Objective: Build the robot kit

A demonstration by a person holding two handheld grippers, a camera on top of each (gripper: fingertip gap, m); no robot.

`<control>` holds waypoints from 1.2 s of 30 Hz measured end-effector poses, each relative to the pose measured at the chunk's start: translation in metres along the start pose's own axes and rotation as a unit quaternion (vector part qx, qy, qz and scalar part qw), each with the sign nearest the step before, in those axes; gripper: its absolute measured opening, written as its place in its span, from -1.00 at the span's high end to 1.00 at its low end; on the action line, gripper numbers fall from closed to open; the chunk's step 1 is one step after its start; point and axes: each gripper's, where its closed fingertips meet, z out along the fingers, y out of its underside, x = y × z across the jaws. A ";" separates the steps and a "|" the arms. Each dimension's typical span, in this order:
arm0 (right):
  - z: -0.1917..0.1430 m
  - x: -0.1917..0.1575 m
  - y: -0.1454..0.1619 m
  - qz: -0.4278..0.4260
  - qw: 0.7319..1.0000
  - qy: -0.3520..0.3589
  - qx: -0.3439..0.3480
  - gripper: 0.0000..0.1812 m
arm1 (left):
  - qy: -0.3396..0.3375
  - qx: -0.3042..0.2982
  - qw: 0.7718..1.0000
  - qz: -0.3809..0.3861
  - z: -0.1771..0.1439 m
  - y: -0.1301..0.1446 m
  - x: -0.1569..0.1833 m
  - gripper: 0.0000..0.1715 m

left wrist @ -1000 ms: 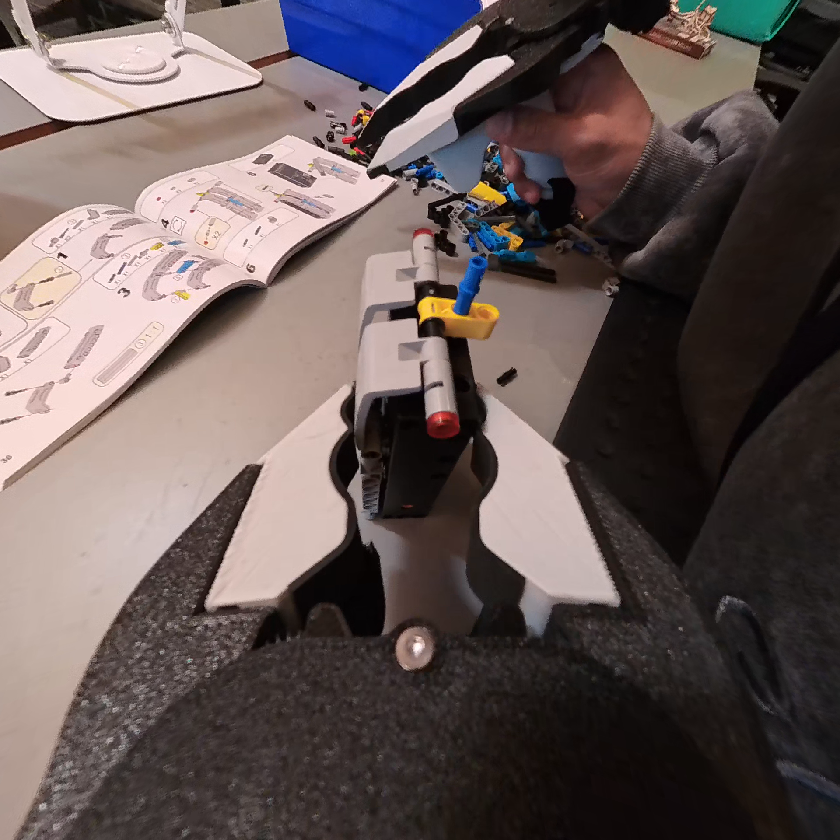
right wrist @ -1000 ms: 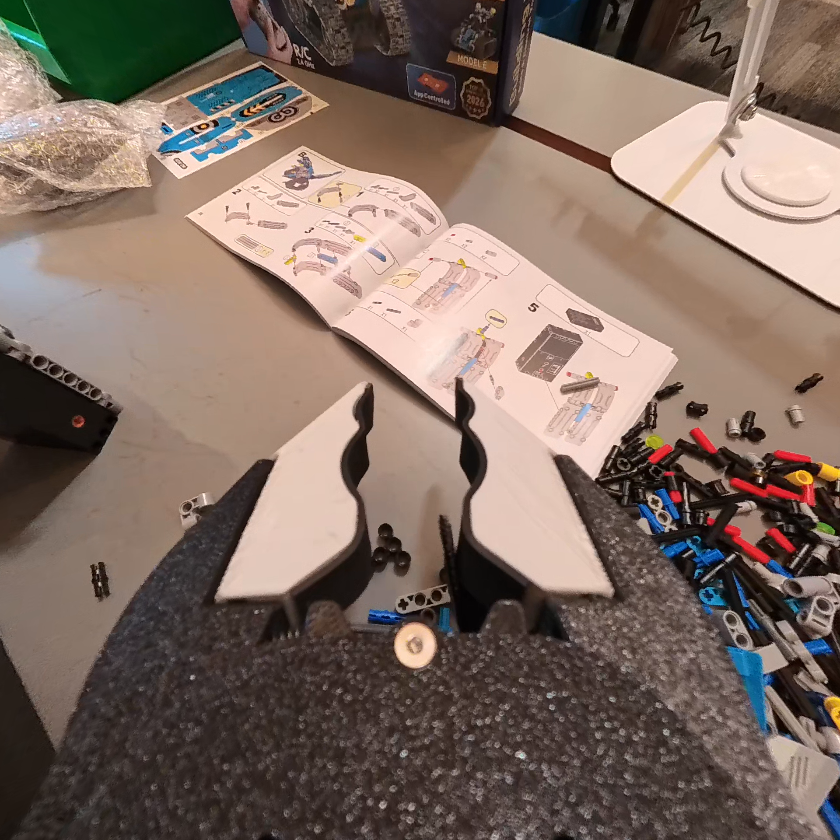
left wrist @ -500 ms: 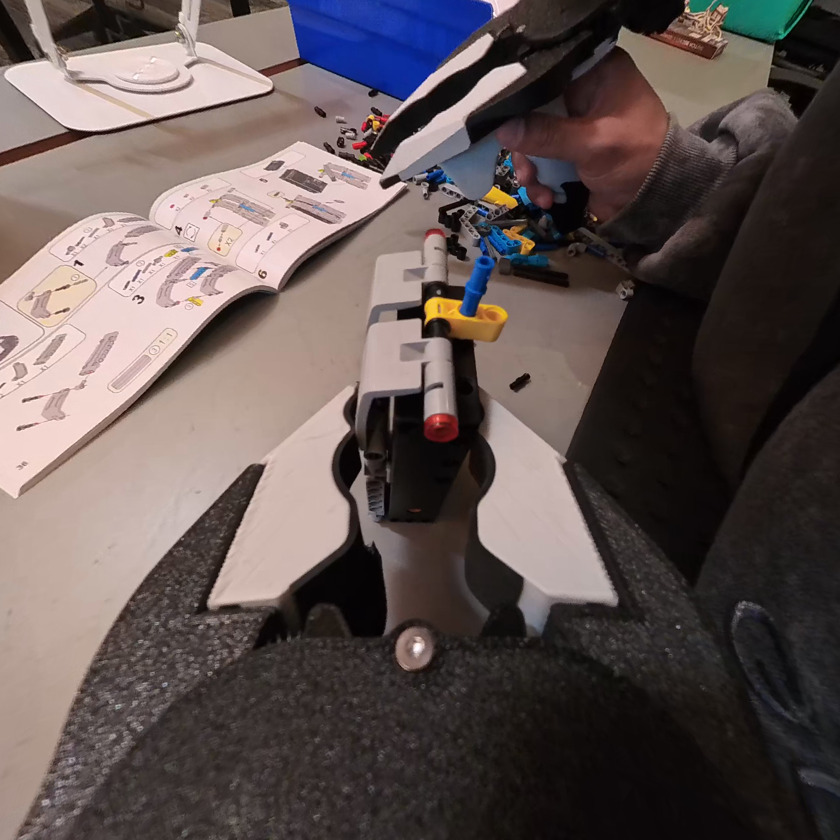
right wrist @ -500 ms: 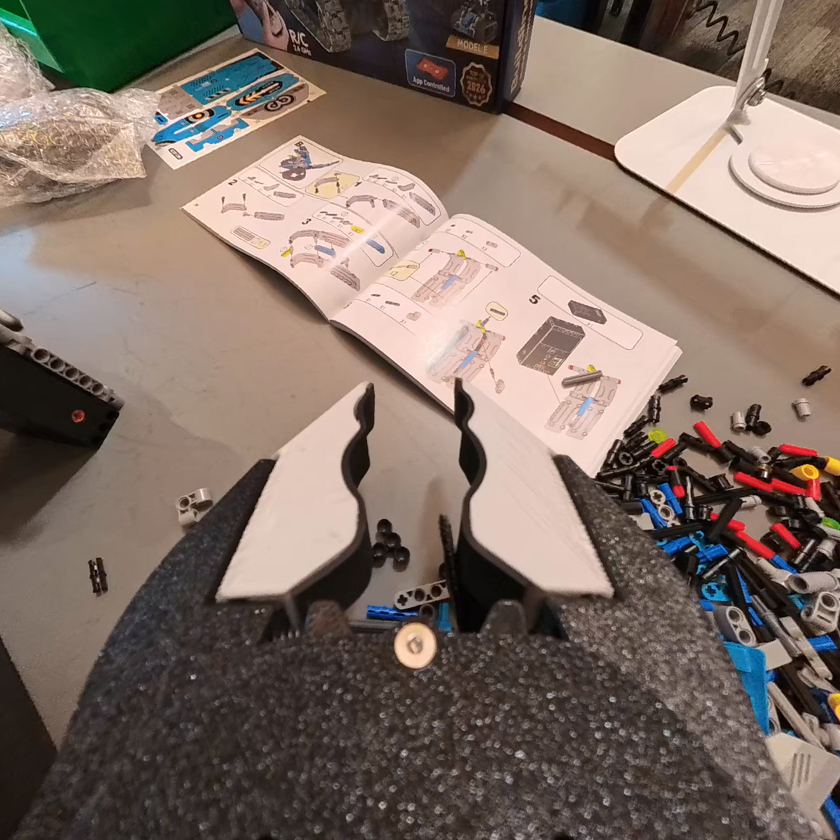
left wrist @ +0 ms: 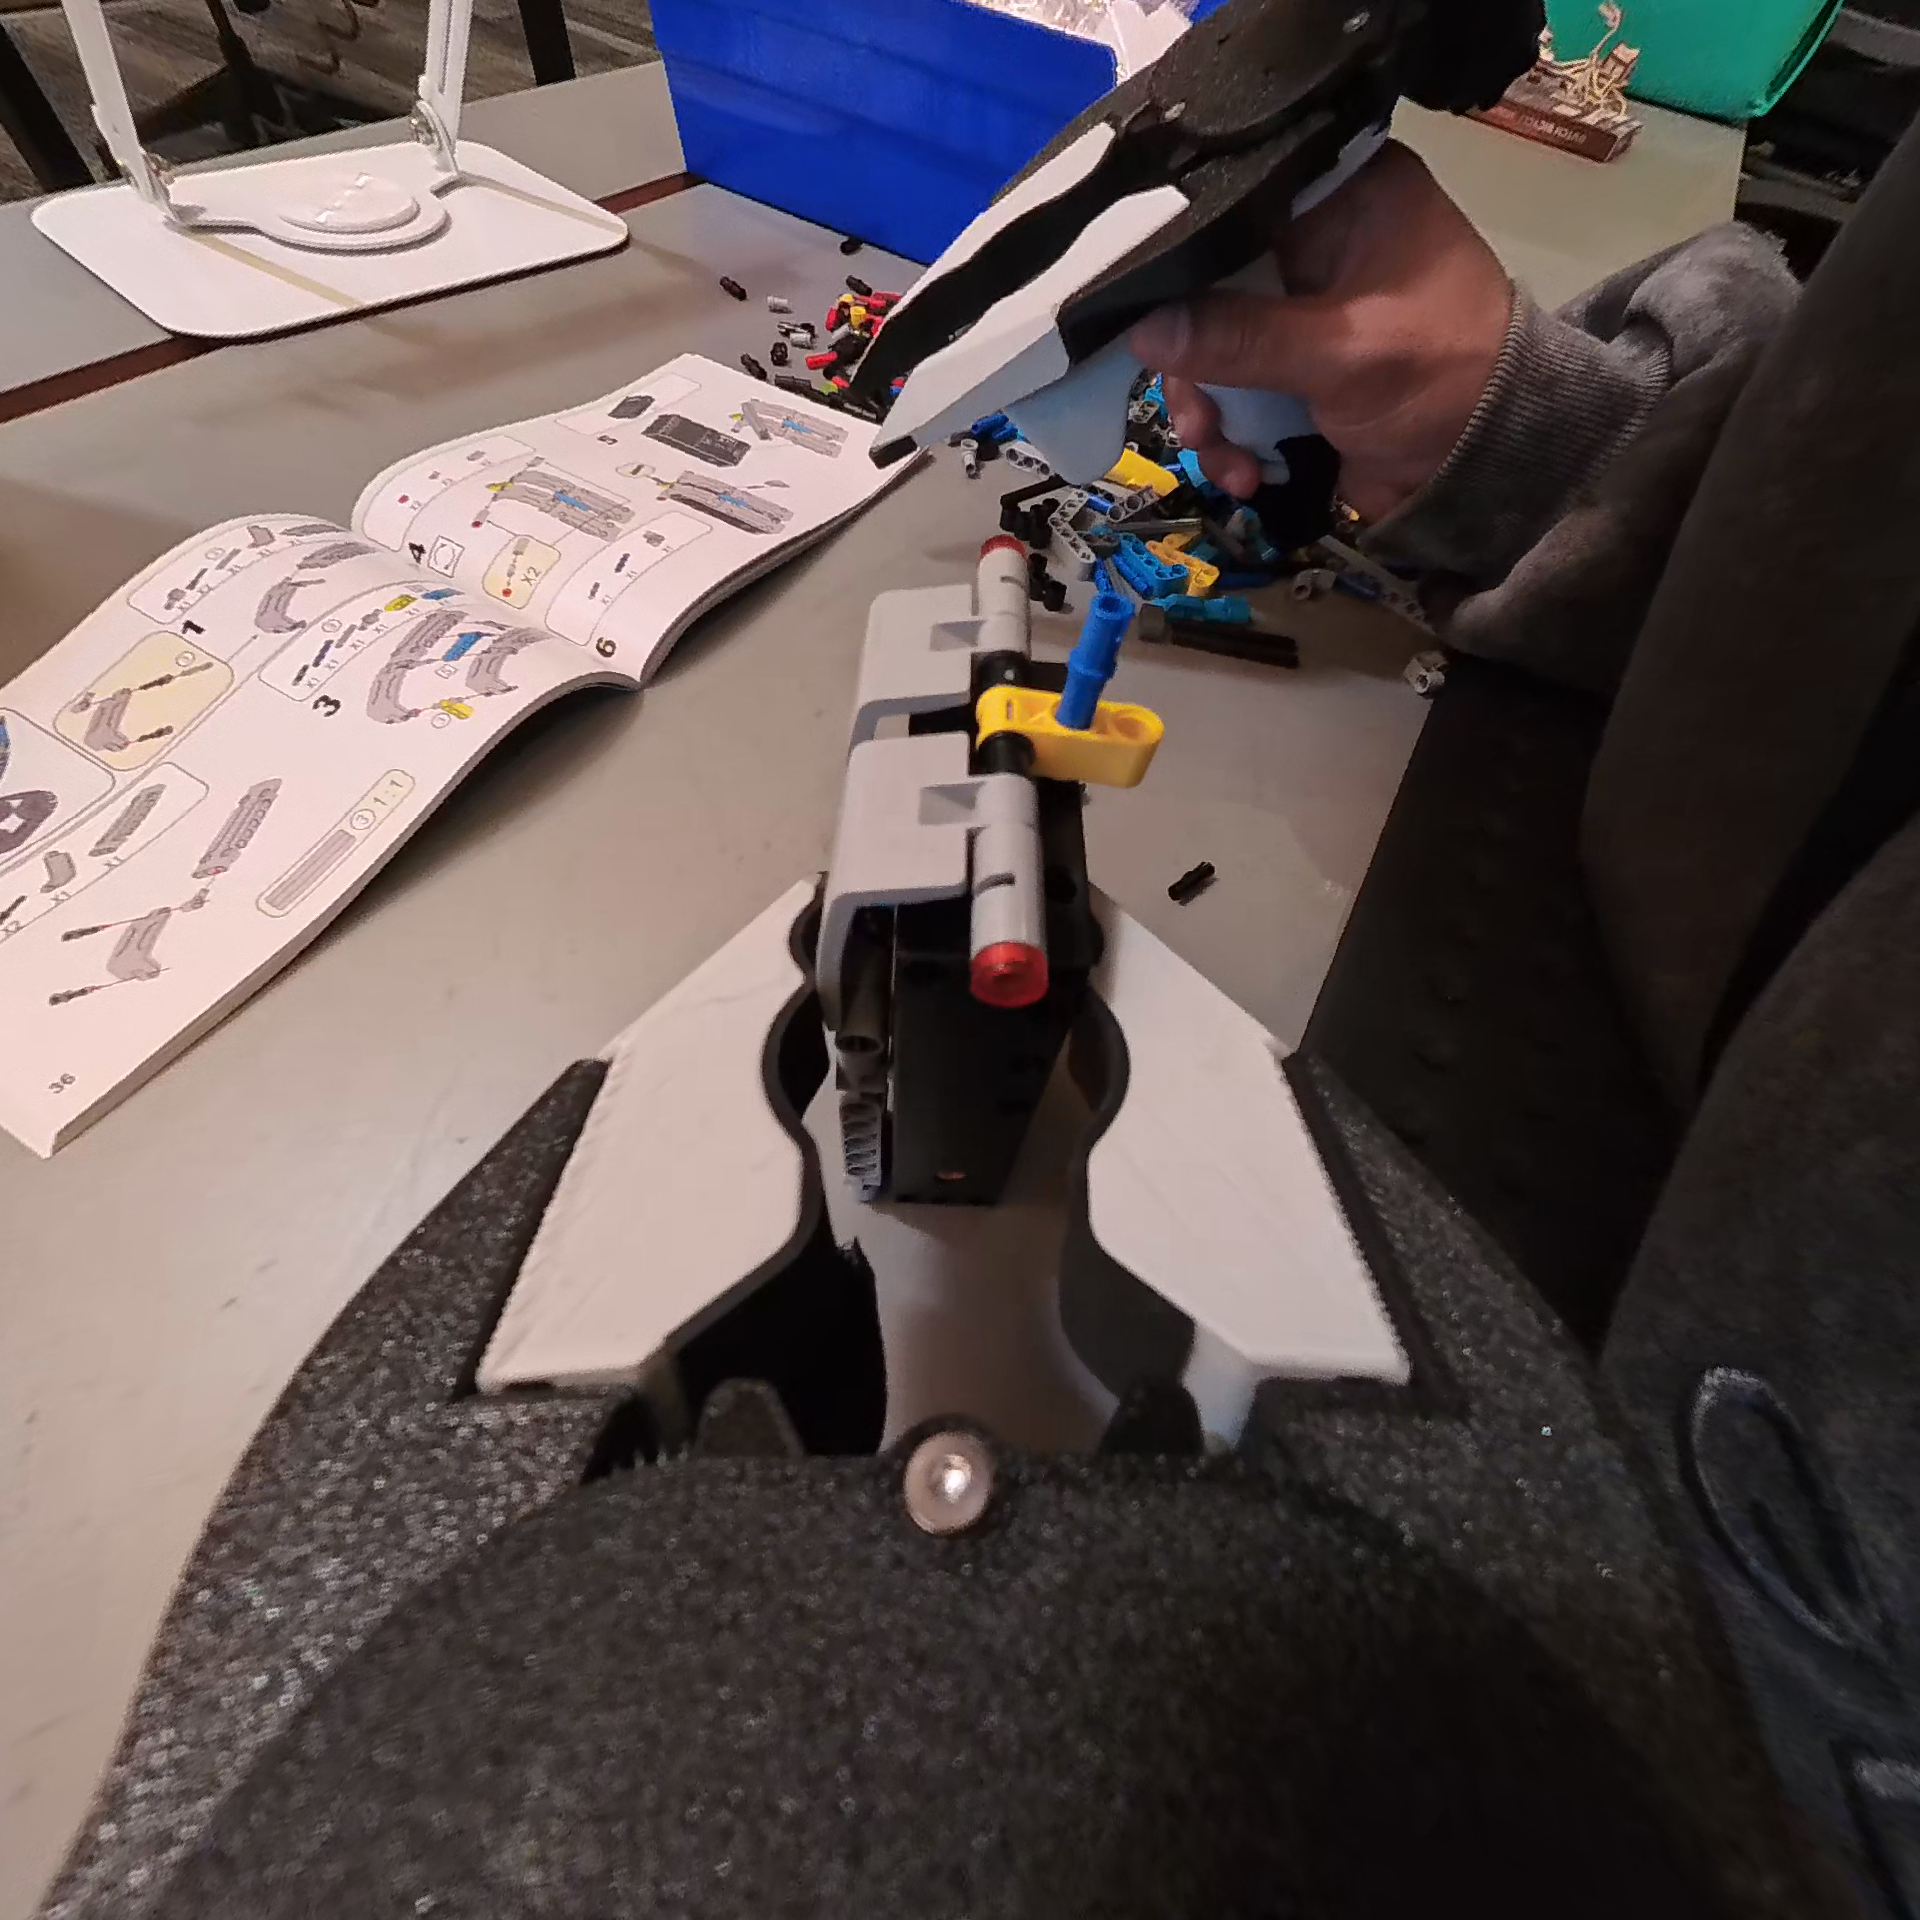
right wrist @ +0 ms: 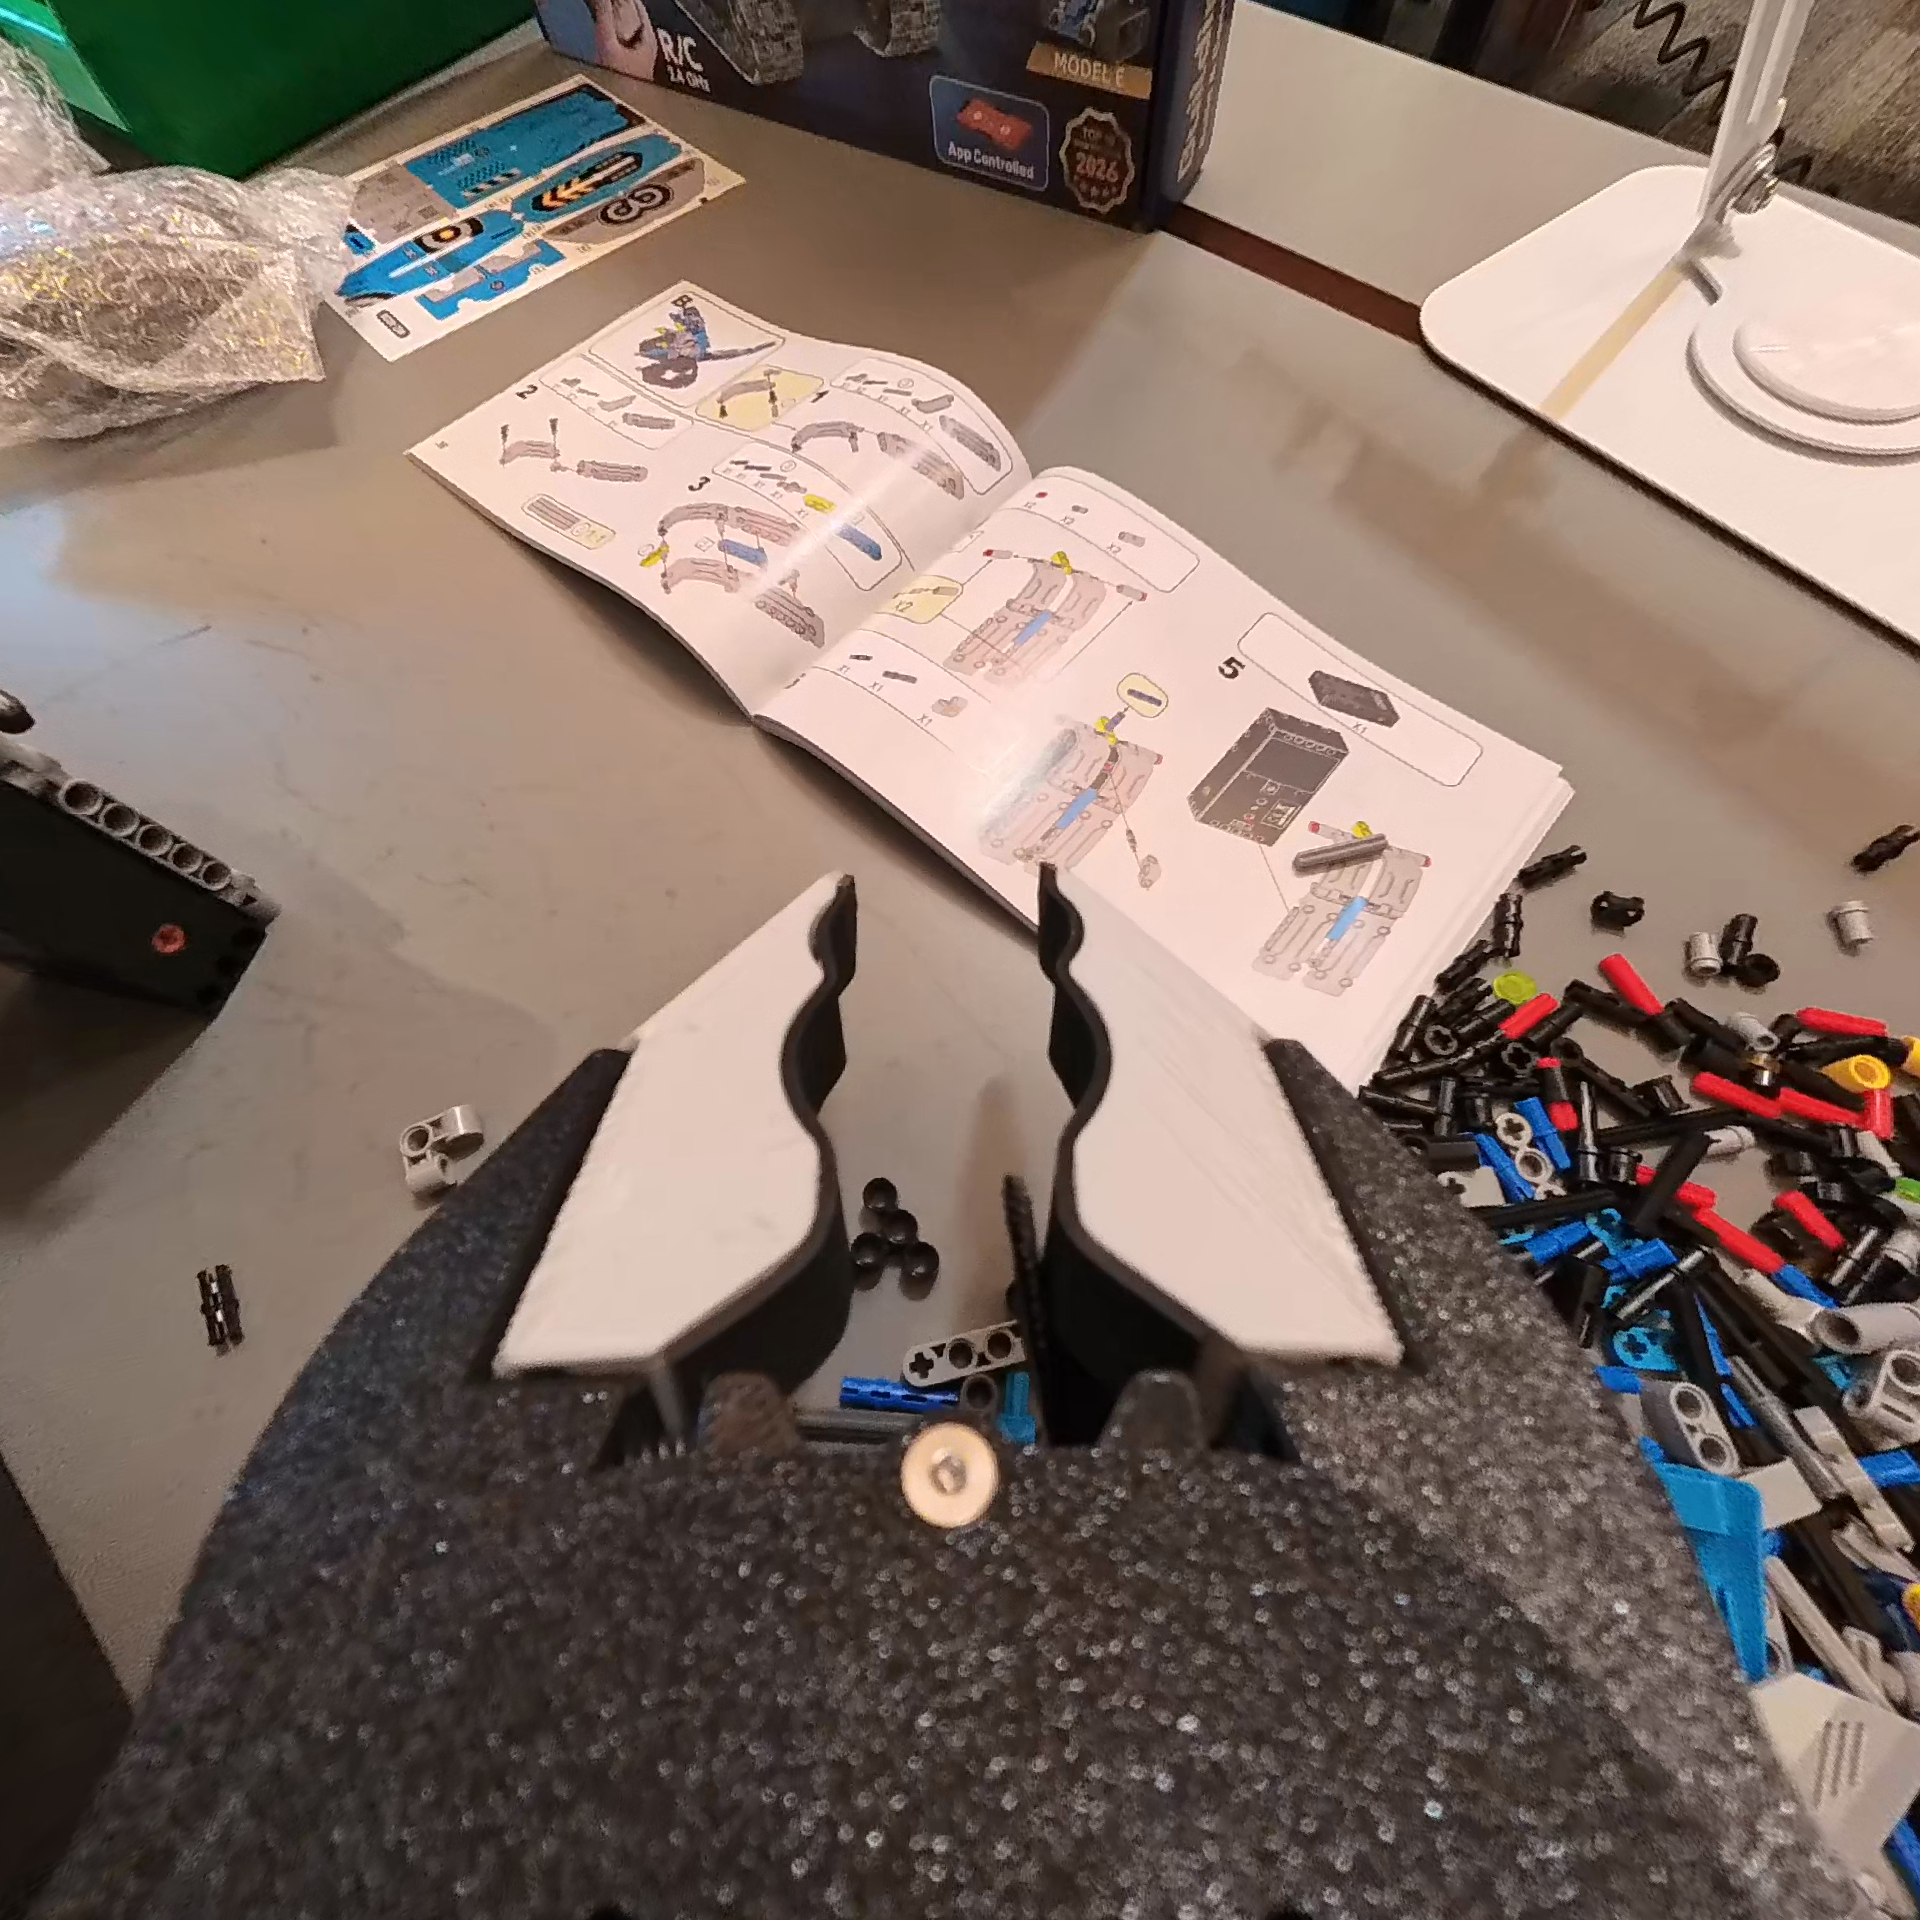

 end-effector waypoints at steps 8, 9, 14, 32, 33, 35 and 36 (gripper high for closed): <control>0.002 0.000 0.002 0.000 1.000 -0.002 -0.006 0.63 | 0.000 0.001 1.000 -0.001 0.000 0.000 -0.001 0.52; 0.001 0.000 0.002 -0.001 1.000 -0.001 -0.005 0.63 | -0.001 0.001 1.000 -0.001 0.000 0.000 -0.001 0.52; 0.001 0.000 0.002 0.001 1.000 -0.002 -0.005 0.64 | 0.001 0.002 1.000 -0.003 0.000 0.000 -0.001 0.52; 0.003 -0.001 0.004 0.001 1.000 -0.004 -0.010 0.64 | 0.002 0.004 1.000 -0.008 0.000 0.000 -0.002 0.51; 0.002 -0.001 0.004 0.001 1.000 -0.003 -0.010 0.64 | 0.002 0.004 1.000 -0.008 0.000 0.000 -0.002 0.51; 0.002 -0.001 0.004 0.002 1.000 -0.004 -0.009 0.64 | 0.003 0.004 1.000 -0.010 0.000 0.000 -0.002 0.51; 0.003 -0.001 0.004 0.002 1.000 -0.004 -0.010 0.64 | 0.003 0.004 1.000 -0.010 0.000 0.000 -0.003 0.51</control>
